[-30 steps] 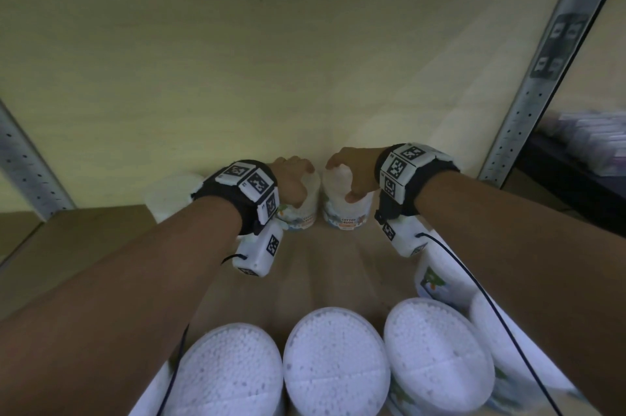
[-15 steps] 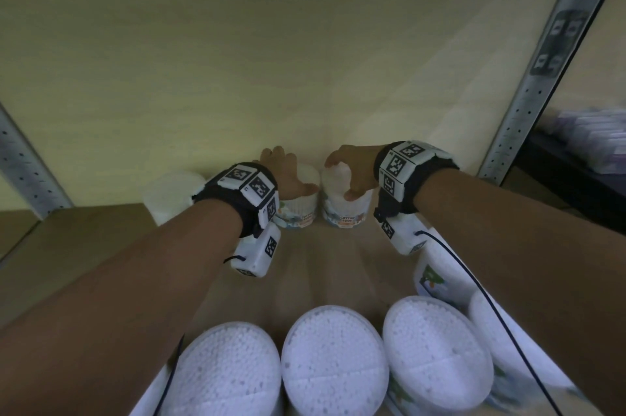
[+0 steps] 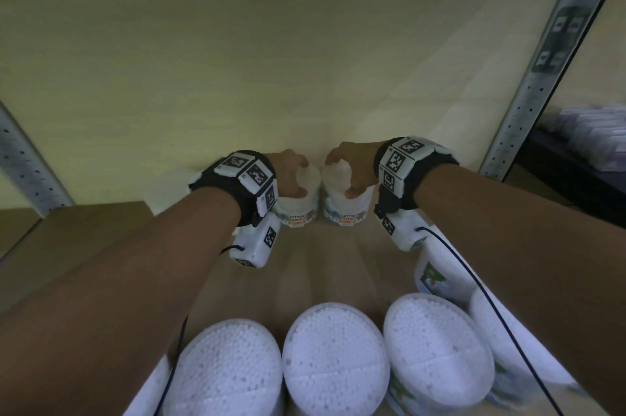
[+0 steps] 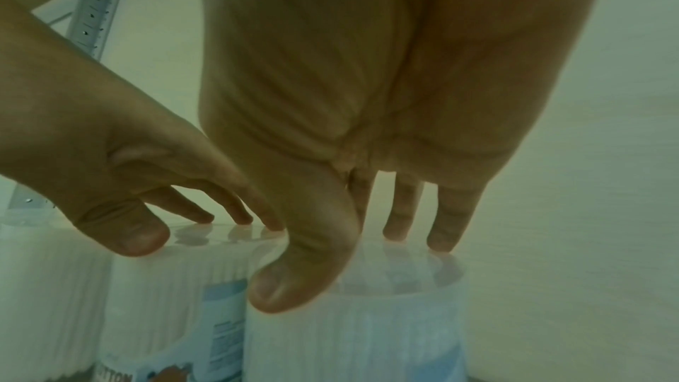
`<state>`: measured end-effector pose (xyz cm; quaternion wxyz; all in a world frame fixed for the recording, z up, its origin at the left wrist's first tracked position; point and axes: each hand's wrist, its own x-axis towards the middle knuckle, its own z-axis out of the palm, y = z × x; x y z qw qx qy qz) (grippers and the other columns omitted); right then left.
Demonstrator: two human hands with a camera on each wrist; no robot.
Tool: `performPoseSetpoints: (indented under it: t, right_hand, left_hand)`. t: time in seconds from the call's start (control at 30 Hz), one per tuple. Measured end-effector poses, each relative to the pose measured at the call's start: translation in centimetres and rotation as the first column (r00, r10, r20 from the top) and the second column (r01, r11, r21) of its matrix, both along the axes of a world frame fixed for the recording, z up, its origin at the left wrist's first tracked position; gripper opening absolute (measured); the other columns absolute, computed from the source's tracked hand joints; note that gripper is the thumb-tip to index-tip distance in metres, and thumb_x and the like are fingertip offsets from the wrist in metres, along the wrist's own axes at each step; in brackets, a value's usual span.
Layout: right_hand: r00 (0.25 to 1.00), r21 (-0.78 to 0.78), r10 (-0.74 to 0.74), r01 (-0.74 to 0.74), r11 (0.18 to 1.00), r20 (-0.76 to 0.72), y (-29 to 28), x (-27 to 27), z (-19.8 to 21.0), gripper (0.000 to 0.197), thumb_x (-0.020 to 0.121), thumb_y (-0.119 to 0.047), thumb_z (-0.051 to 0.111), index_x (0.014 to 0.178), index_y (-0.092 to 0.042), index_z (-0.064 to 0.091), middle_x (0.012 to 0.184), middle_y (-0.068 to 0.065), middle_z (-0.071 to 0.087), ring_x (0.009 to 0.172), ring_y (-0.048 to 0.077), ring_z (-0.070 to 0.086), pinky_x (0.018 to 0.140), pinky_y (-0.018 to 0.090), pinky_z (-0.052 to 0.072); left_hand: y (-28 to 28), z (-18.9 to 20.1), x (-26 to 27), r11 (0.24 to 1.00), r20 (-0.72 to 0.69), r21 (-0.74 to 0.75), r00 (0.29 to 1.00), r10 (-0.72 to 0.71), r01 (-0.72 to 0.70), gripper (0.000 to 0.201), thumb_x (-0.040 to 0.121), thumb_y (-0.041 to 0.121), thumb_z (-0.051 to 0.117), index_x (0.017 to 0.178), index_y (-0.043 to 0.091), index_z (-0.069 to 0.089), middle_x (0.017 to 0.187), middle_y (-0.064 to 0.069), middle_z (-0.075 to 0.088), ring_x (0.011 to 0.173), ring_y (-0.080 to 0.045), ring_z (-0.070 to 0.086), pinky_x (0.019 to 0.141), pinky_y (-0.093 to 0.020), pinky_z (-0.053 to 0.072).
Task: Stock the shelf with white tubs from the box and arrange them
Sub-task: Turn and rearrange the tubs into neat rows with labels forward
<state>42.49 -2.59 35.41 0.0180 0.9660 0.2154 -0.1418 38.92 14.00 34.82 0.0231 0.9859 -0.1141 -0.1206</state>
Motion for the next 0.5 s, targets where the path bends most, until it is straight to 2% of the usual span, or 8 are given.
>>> performPoseSetpoints:
  t: [0.17, 0.3, 0.4, 0.43, 0.5]
  right_hand:
    - [1.000, 0.035, -0.027, 0.026, 0.999, 0.014, -0.5, 0.0, 0.2, 0.080, 0.075, -0.025, 0.079, 0.144, -0.021, 0.038, 0.148, 0.003, 0.040, 0.134, 0.023, 0.044, 0.102, 0.029, 0.040]
    - [0.997, 0.018, -0.026, 0.027, 0.999, -0.067, -1.3, -0.7, 0.4, 0.078, 0.082, -0.020, 0.074, 0.147, -0.015, 0.032, 0.153, 0.005, 0.031, 0.139, 0.025, 0.036, 0.105, 0.028, 0.036]
    - [0.996, -0.034, -0.087, 0.086, 0.996, -0.020, -1.6, -2.1, 0.6, 0.082, 0.071, -0.028, 0.083, 0.142, -0.023, 0.041, 0.144, 0.002, 0.045, 0.130, 0.024, 0.048, 0.102, 0.032, 0.042]
    - [0.994, 0.017, -0.108, 0.108, 0.994, -0.019, -1.4, -2.8, 0.8, 0.084, 0.067, -0.029, 0.085, 0.139, -0.024, 0.043, 0.140, -0.001, 0.048, 0.127, 0.022, 0.051, 0.100, 0.031, 0.043]
    - [0.990, 0.018, -0.107, 0.109, 0.994, -0.091, -1.7, -3.2, 0.7, 0.088, 0.059, -0.035, 0.089, 0.135, -0.022, 0.047, 0.130, -0.006, 0.048, 0.123, 0.020, 0.050, 0.100, 0.032, 0.042]
  left_hand:
    - [-0.2, 0.6, -0.1, 0.999, -0.035, 0.035, 0.999, -0.036, 0.037, 0.071, 0.093, 0.033, 0.058, 0.150, 0.011, 0.023, 0.154, -0.011, 0.024, 0.138, -0.027, 0.036, 0.111, -0.038, 0.035]
    - [-0.6, 1.2, -1.1, 0.994, -0.058, 0.062, 0.995, -0.081, 0.085, 0.072, 0.090, 0.036, 0.061, 0.148, 0.011, 0.027, 0.149, -0.012, 0.029, 0.133, -0.029, 0.041, 0.108, -0.038, 0.038]
    - [-1.0, 1.2, -2.5, 0.990, -0.010, 0.070, 0.992, -0.122, 0.123, 0.069, 0.091, 0.035, 0.061, 0.146, 0.009, 0.030, 0.147, -0.013, 0.033, 0.131, -0.028, 0.044, 0.104, -0.035, 0.038]
    - [-1.2, 1.2, -3.0, 0.989, -0.008, 0.074, 0.992, -0.124, 0.124, 0.069, 0.091, 0.035, 0.061, 0.146, 0.009, 0.030, 0.147, -0.013, 0.032, 0.131, -0.028, 0.043, 0.104, -0.034, 0.037]
    - [-1.4, 1.3, -3.9, 0.988, -0.048, 0.088, 0.992, -0.121, 0.124, 0.071, 0.089, 0.039, 0.062, 0.145, 0.011, 0.030, 0.147, -0.012, 0.031, 0.132, -0.028, 0.041, 0.106, -0.036, 0.037]
